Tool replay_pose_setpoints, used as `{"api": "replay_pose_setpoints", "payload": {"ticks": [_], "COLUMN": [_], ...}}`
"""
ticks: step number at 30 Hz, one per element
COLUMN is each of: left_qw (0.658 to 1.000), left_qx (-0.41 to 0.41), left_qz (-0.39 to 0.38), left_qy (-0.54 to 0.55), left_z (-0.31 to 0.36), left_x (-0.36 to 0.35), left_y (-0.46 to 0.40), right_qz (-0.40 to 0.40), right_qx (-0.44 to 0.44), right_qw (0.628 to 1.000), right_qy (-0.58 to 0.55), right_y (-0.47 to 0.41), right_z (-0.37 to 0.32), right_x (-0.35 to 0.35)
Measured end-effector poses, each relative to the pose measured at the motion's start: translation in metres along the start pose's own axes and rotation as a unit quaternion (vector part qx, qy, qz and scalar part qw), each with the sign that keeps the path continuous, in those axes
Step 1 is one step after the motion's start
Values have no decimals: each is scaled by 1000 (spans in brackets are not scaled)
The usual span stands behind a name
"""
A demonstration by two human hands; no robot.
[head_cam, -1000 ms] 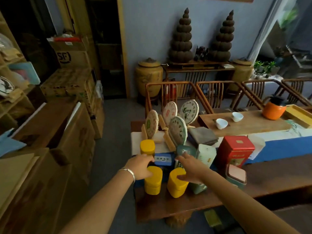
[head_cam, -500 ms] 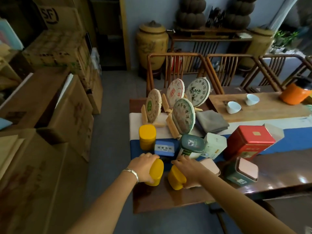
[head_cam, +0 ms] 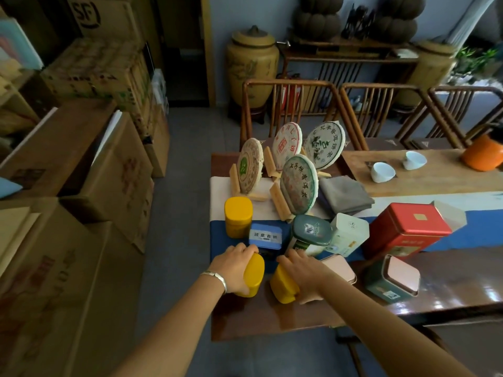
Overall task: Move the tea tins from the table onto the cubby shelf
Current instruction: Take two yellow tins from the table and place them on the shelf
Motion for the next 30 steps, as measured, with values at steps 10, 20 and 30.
{"api": "replay_pose_setpoints", "payload": {"ticks": [10, 20, 30], "left_qw": [998, 981, 925], "left_qx": [45, 132, 262], "left_qz": [36, 81, 194], "left_qy": [22, 114, 194], "left_z": [3, -16, -20], "left_x": [-1, 13, 35], "left_y": [16, 64, 202], "right_qz": [17, 74, 95], "right_qx": [10, 43, 180], "right_qw": [999, 993, 971], "right_qy": [-38, -83, -128], "right_y": [4, 12, 32], "right_z": [-5, -16, -92], "right_x": [5, 45, 107]}}
Point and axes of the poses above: each hand's wrist, its own y-axis away from the middle knuckle, its own x-axis out of the back of the hand, z = x × y, the point moved 3 cm from there along -y, towards the middle knuckle, and after that the axes turned 6 degrees about -y, right-handed, at the moved point
